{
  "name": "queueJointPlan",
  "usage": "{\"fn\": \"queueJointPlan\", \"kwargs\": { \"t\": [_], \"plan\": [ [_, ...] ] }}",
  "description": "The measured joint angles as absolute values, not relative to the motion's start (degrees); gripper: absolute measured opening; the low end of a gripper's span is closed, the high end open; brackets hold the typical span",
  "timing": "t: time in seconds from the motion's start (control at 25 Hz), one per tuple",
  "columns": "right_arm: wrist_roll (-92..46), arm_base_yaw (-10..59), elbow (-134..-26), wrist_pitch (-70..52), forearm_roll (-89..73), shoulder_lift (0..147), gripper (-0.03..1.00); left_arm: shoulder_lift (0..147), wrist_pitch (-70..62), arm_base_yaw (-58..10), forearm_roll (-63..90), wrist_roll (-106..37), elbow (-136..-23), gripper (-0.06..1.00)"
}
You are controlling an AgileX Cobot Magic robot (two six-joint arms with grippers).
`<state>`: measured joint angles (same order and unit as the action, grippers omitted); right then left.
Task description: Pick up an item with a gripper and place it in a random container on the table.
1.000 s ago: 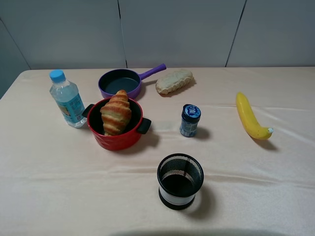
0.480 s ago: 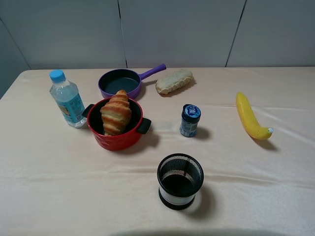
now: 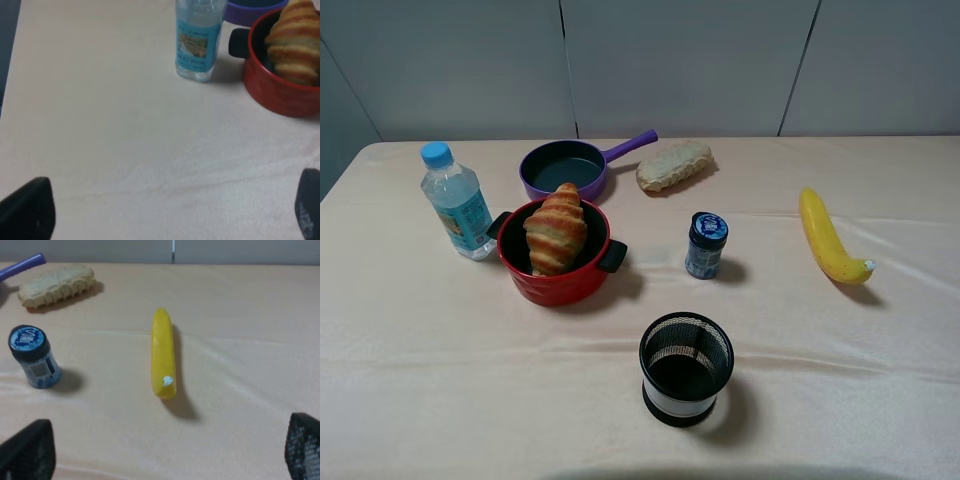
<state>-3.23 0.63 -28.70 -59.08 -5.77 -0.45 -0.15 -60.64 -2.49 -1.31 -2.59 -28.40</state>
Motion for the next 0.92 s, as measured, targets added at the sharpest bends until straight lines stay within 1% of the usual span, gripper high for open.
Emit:
{"fn": "queueJointPlan", "kwargs": {
  "t": [0.92],
  "plan": [
    [-3.23, 0.63, -28.70, -59.08, -5.77, -0.45, 0.69, -0.15, -60.53, -2.49, -1.31, -2.64, -28.40, 0.97]
  ]
}}
